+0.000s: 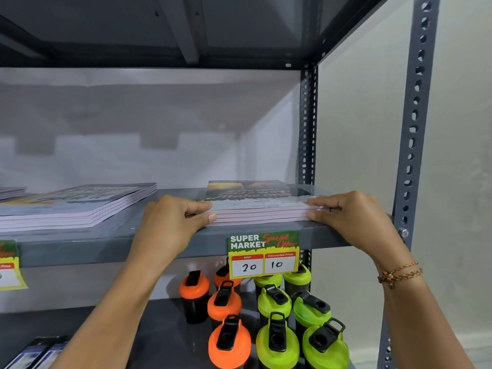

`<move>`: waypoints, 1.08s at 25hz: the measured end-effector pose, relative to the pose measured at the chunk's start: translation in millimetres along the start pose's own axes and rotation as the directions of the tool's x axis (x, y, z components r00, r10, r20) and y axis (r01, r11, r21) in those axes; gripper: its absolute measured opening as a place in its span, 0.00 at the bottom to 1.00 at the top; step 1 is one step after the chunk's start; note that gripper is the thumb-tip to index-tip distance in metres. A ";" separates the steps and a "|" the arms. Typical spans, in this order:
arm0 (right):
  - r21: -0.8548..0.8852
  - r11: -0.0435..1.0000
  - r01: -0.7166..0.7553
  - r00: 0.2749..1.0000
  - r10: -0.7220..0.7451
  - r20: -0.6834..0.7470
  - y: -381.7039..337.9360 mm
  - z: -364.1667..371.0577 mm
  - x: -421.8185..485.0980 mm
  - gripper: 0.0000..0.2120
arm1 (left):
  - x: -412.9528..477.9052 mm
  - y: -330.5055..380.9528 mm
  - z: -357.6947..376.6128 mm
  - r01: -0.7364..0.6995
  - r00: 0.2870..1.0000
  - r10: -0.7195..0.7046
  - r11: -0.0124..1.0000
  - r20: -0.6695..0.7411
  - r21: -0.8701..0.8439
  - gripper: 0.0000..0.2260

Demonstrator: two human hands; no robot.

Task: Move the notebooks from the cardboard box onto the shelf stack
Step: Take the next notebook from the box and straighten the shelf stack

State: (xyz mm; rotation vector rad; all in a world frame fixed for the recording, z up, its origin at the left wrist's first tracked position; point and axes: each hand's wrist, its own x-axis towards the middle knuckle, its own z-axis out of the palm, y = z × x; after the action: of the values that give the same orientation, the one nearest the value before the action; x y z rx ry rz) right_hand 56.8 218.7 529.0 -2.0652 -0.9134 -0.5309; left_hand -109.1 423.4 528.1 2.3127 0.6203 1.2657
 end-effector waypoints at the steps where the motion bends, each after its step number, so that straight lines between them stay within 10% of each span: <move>1: 0.014 1.000 -0.001 1.000 0.001 -0.007 0.1 0.5 0.0 0.13 | 0.3 -0.4 0.1 -0.007 1.000 0.007 1.000 0.000 -0.005 0.14; 27: 0.008 1.000 -0.013 1.000 0.013 -0.021 -5.1 4.2 -5.0 0.16 | -4.5 0.6 0.1 -0.048 0.999 0.048 0.998 0.010 0.048 0.16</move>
State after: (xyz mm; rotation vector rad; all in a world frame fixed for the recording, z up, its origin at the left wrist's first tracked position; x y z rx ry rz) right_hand 49.9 222.1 525.9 -2.0539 -0.8875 -0.5404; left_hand -111.1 420.3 525.5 2.3846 0.6021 1.2748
